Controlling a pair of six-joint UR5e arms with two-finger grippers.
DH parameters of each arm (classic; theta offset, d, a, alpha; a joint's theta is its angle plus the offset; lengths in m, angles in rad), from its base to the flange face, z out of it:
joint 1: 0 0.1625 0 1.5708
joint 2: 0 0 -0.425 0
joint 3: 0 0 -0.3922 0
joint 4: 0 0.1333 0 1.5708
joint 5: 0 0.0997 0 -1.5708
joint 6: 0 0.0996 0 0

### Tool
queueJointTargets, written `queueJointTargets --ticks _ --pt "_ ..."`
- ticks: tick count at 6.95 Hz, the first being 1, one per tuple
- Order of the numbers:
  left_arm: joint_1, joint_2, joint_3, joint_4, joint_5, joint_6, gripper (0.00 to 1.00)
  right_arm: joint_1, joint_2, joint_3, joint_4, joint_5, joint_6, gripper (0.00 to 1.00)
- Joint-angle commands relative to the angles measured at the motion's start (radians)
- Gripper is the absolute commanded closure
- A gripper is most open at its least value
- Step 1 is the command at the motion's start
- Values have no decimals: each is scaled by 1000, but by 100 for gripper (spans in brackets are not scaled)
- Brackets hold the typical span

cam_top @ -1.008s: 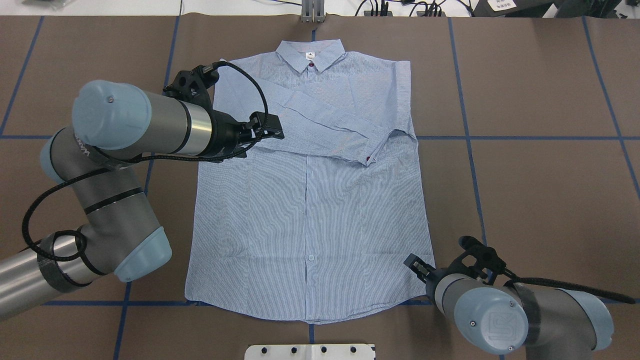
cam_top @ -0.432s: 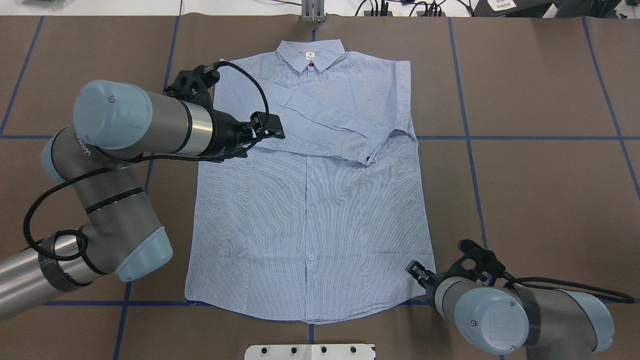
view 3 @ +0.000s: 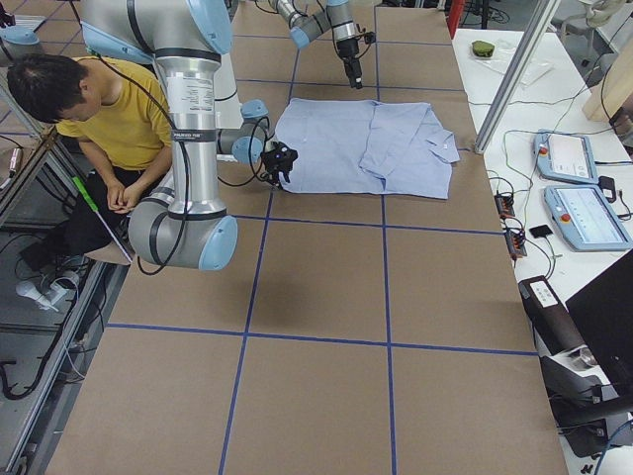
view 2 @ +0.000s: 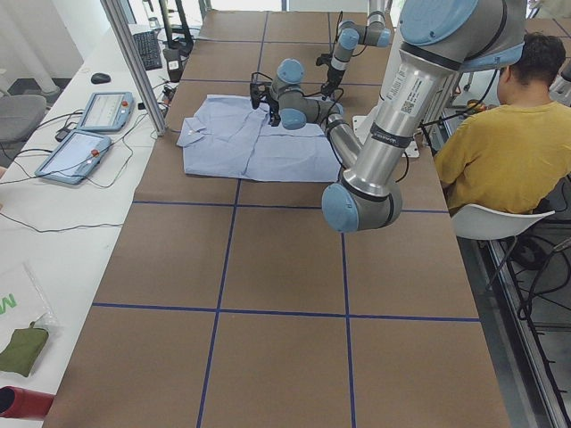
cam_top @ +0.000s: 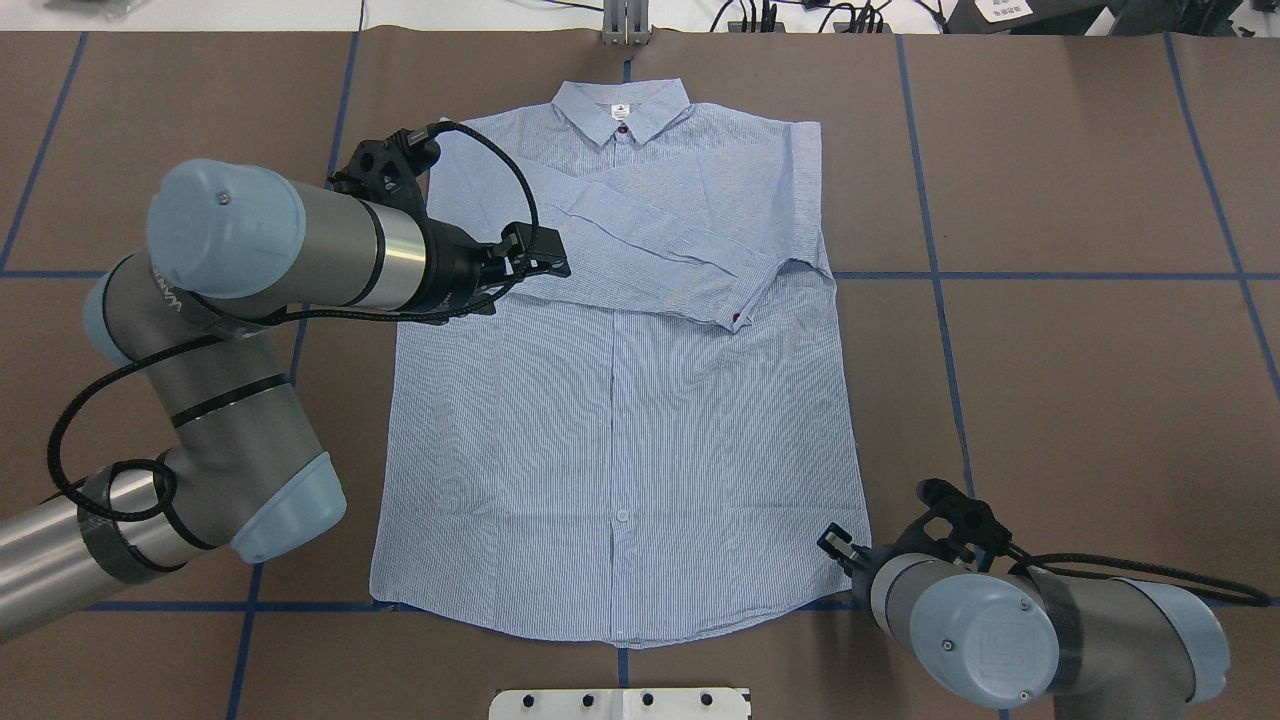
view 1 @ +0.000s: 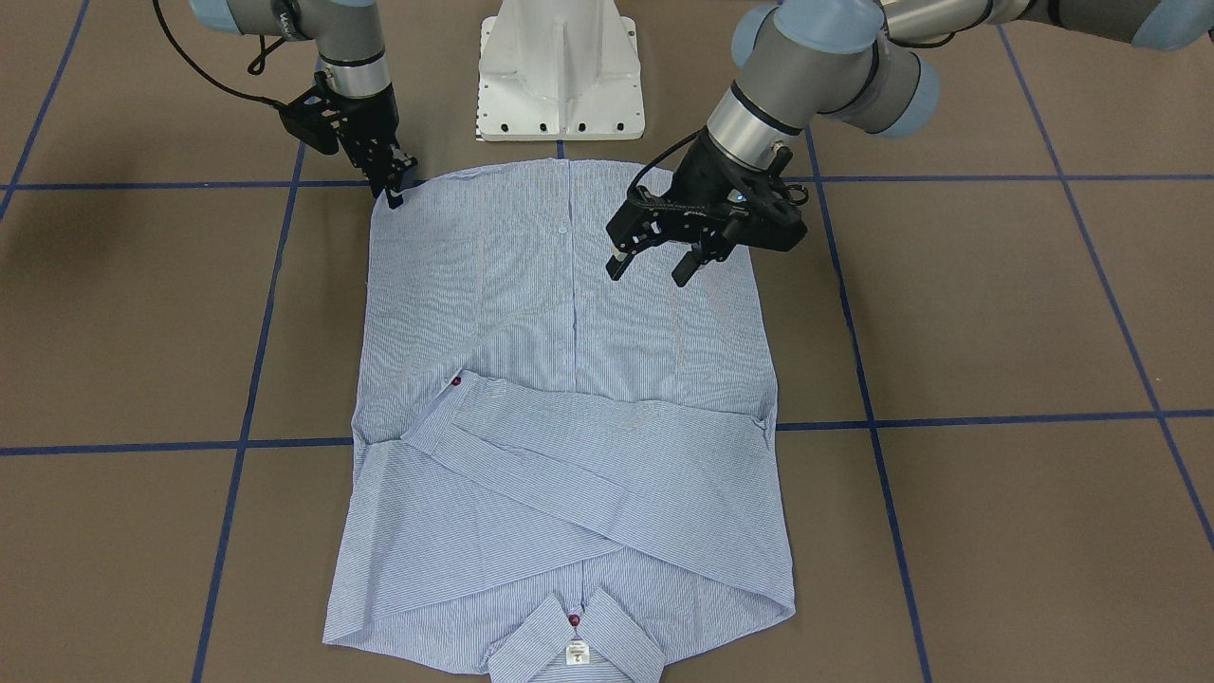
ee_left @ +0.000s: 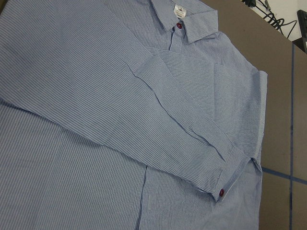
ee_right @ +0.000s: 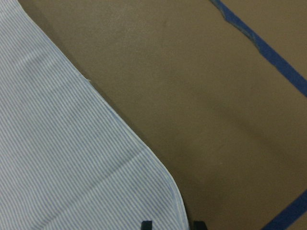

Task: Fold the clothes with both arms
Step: 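Grasp the two hem corners with both grippers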

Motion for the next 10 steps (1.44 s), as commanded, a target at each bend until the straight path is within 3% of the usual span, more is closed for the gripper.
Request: queueJointTargets --ticks 1,3,4,6,8,10 --pt "4 -3 3 3 -1 -47 1 2 -6 6 0 21 0 100" --pt "23 23 -34 88 5 -76 1 5 -16 37 0 33 -1 100" --pt "94 71 -104 168 66 -77 1 9 -20 51 0 47 -1 100" --pt "214 275 -252 182 130 -108 2 19 -19 57 2 53 -3 100" --pt "308 380 -257 182 186 -132 2 19 -16 54 2 53 -3 100" --pt "391 423 -255 184 216 -188 11 17 -14 51 2 55 -3 100"
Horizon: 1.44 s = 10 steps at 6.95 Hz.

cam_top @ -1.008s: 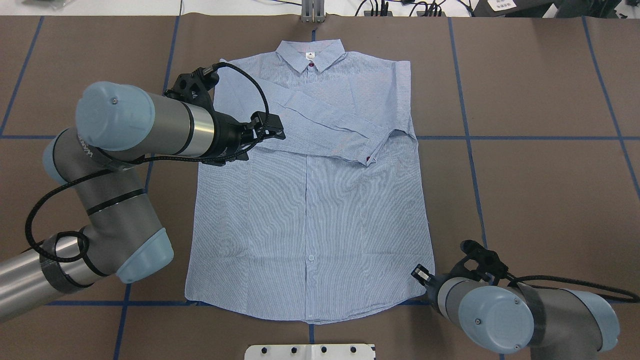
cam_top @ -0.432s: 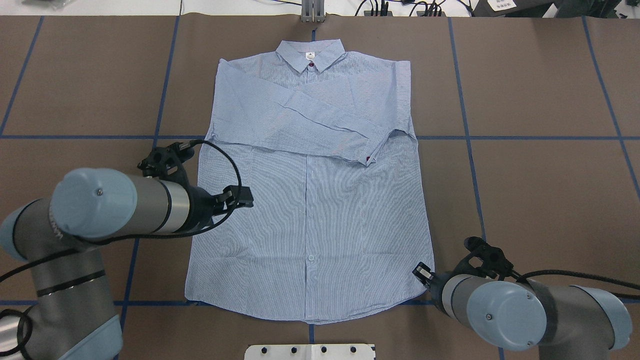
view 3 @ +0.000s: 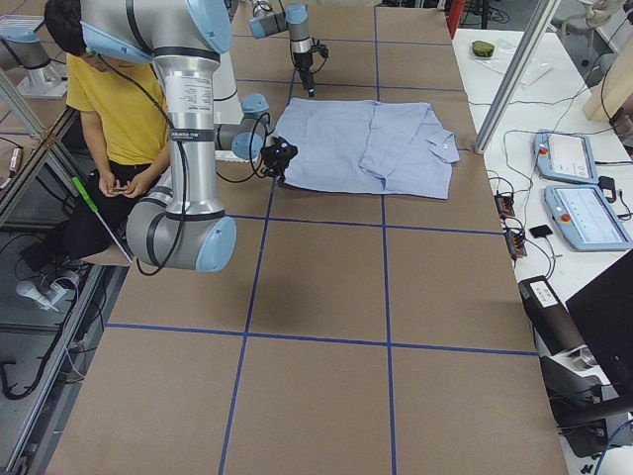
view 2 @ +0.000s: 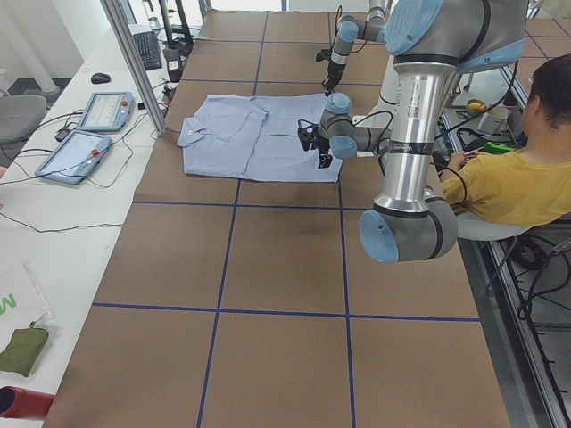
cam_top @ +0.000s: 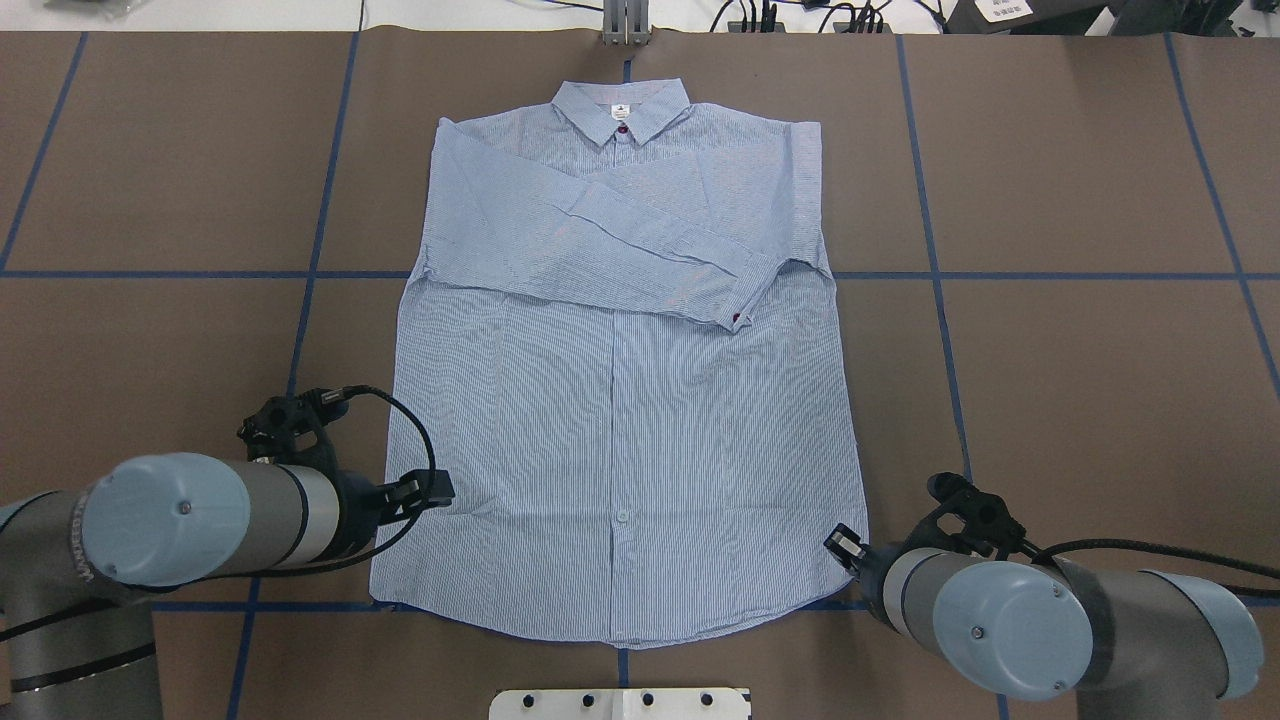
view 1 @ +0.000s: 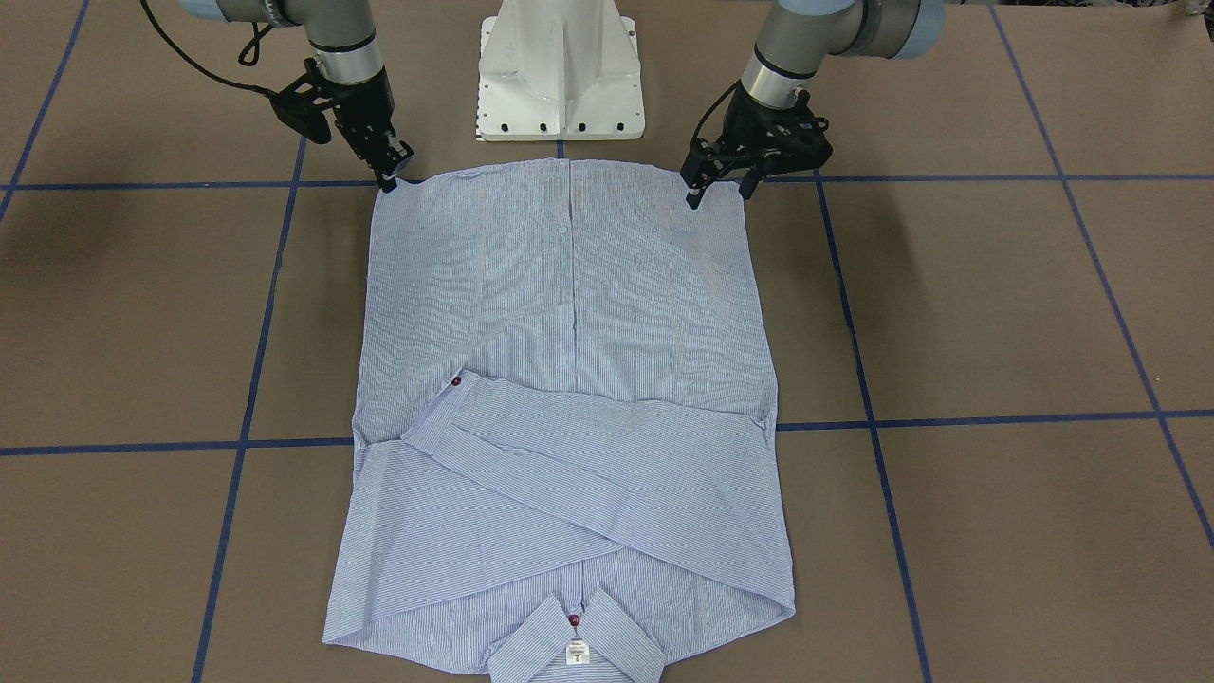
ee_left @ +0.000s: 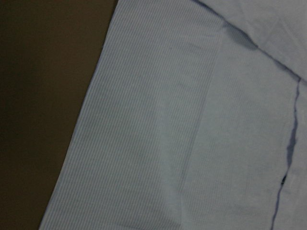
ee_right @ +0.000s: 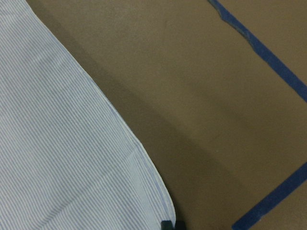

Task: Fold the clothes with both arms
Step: 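Grasp the two hem corners with both grippers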

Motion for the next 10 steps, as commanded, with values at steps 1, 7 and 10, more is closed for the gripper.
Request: queueJointTargets --ticks 1,7,10 --pt "54 35 -1 1 24 -33 15 -1 3 -3 0 0 0 100" --pt "81 51 24 1 41 -47 26 -3 3 -8 2 0 0 100" --pt "91 52 28 2 41 -47 33 -3 4 -8 2 1 0 100"
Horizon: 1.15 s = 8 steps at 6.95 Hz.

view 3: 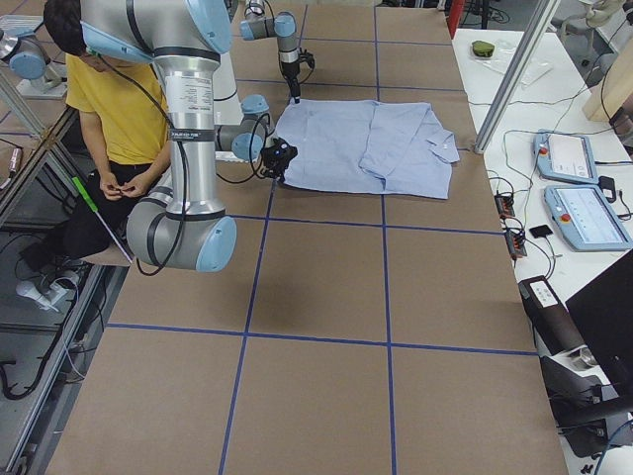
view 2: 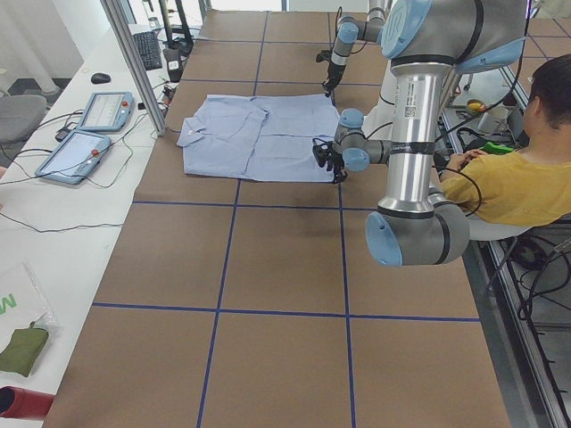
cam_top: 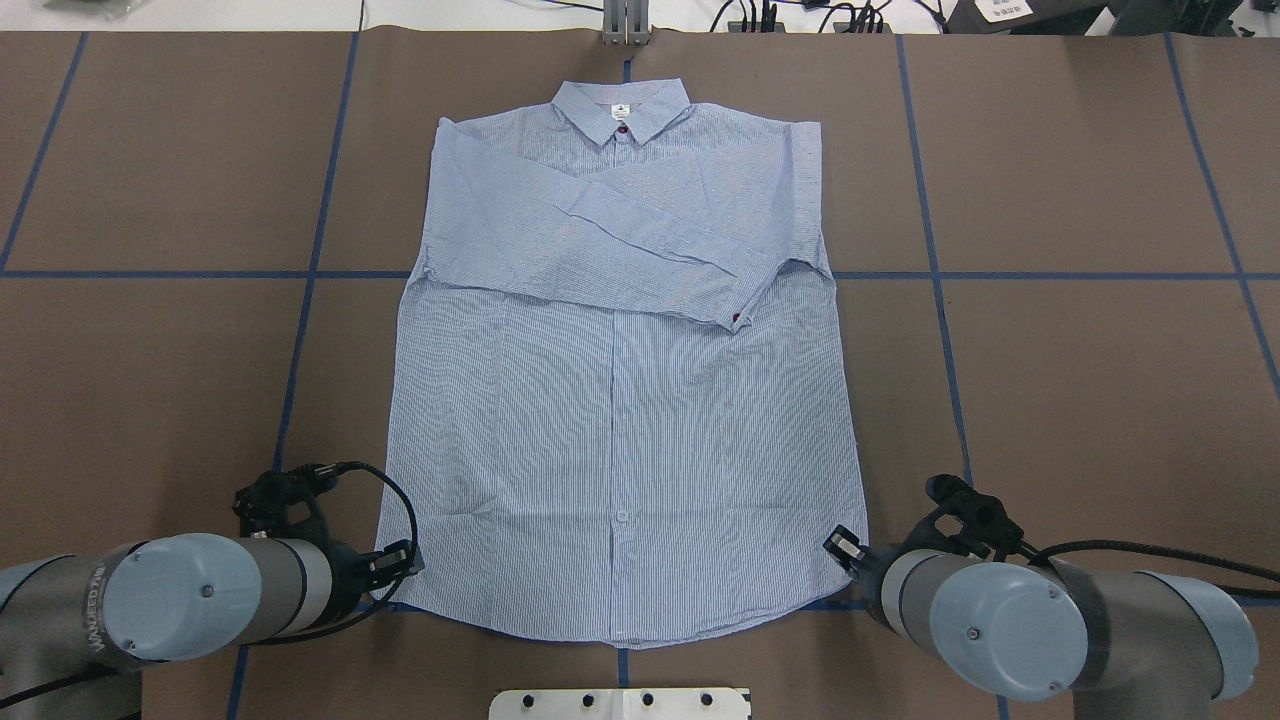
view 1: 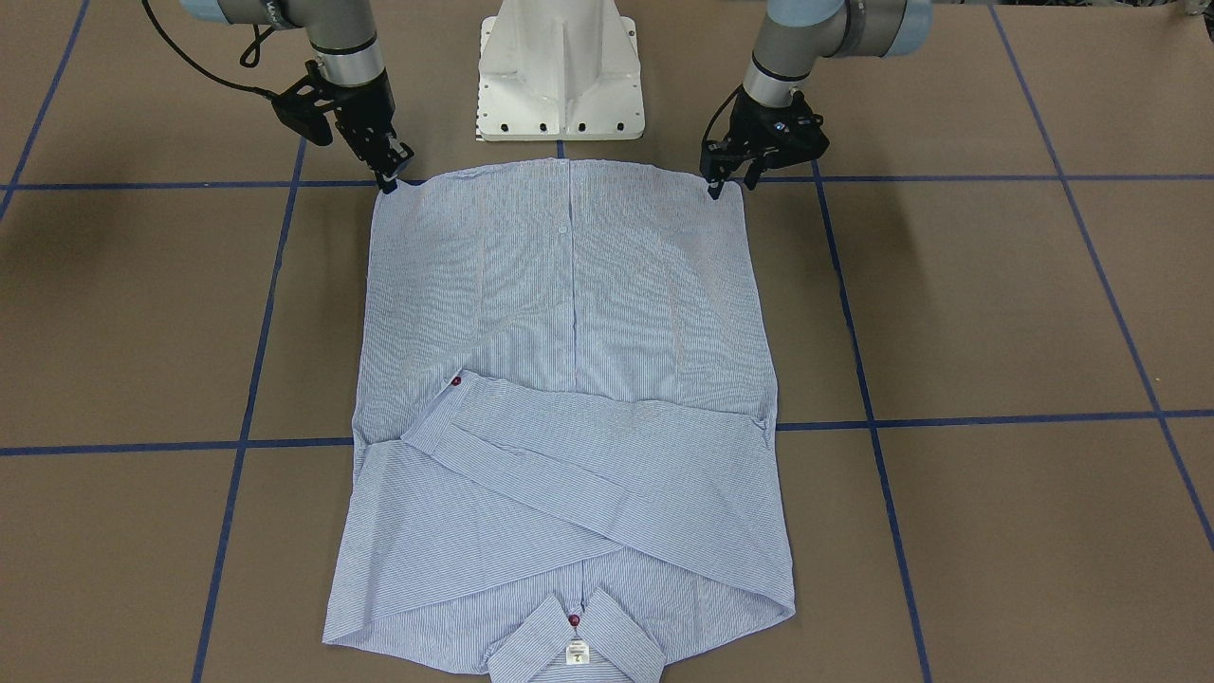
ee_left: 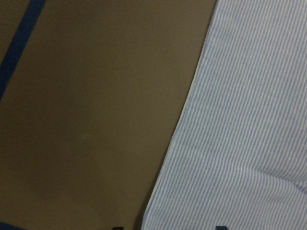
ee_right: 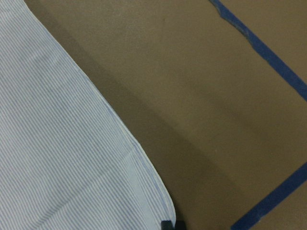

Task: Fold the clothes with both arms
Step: 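Grasp the two hem corners with both grippers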

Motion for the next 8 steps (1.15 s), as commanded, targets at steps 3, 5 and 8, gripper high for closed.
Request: queueJointTargets --ticks 3,5,8 --pt "3 1 12 1 0 -29 69 0 4 0 0 0 0 100" --pt "10 1 14 2 0 -29 100 0 7 0 0 0 0 100" --pt "1 5 -24 7 -8 -28 100 0 7 1 0 -2 0 100"
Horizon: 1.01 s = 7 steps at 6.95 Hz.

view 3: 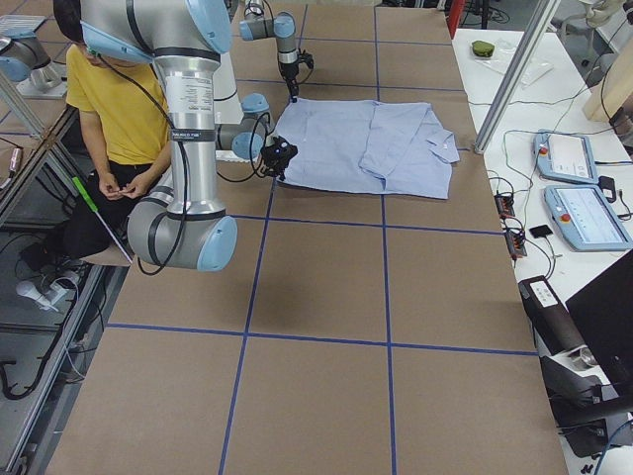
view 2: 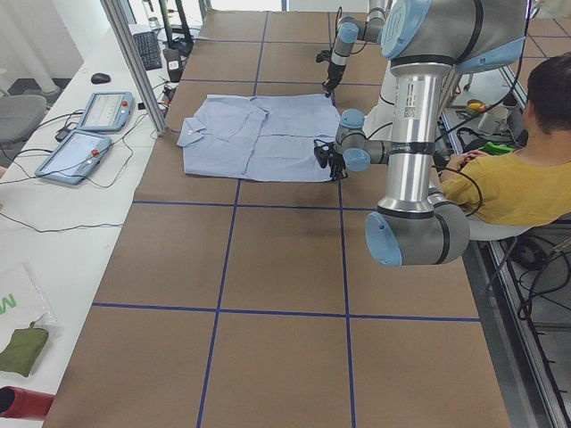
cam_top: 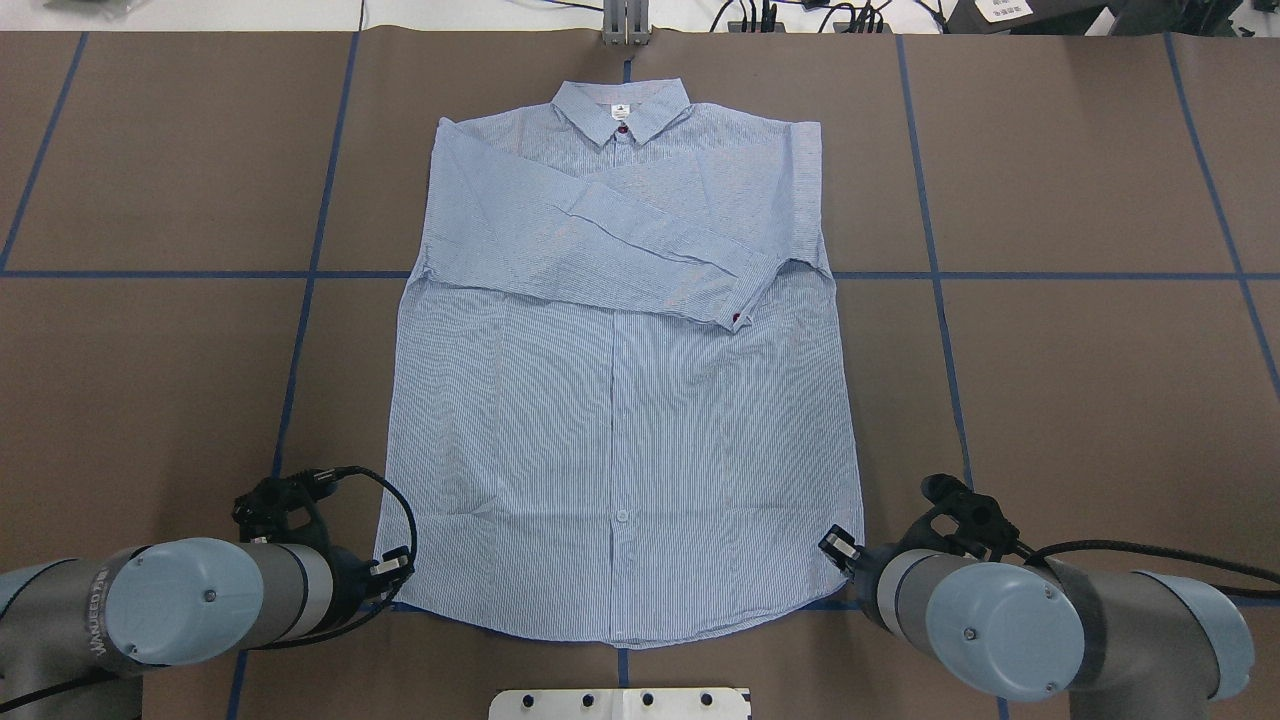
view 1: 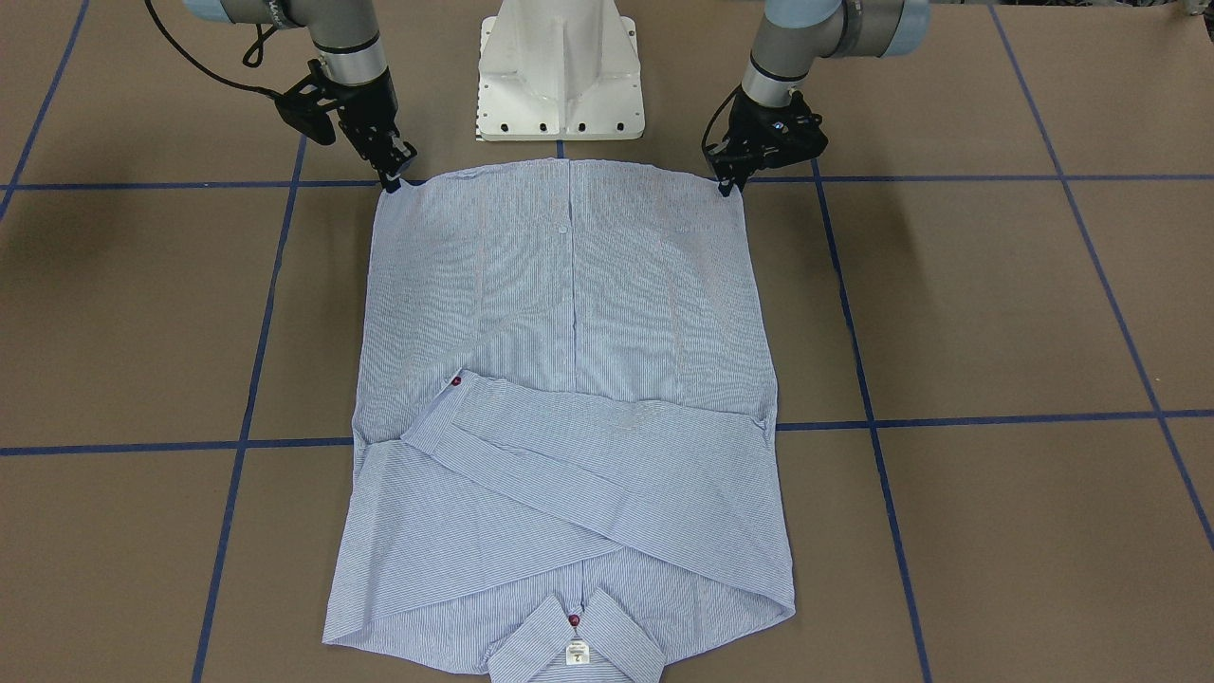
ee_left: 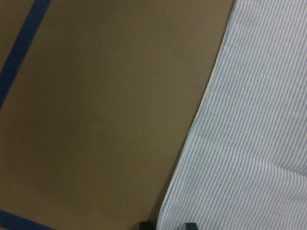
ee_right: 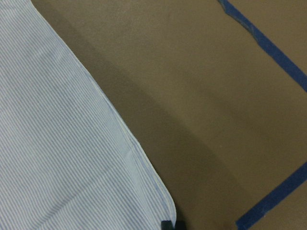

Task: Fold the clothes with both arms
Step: 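Lift the hem with both grippers and fold it toward the collar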

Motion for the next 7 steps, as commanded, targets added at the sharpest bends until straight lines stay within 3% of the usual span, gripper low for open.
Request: queueJointTargets --ticks 1,2,4,7 --pt "1 22 -18 0 -4 2 100 2 0 1 0 -1 0 100" --pt "-1 22 -29 0 -6 2 100 2 0 1 0 0 0 100" --pt "-1 56 -183 56 -47 -21 100 9 -7 27 0 -1 0 100" --pt "-2 40 -268 61 -50 -150 100 53 -91 224 -6 -7 3 100"
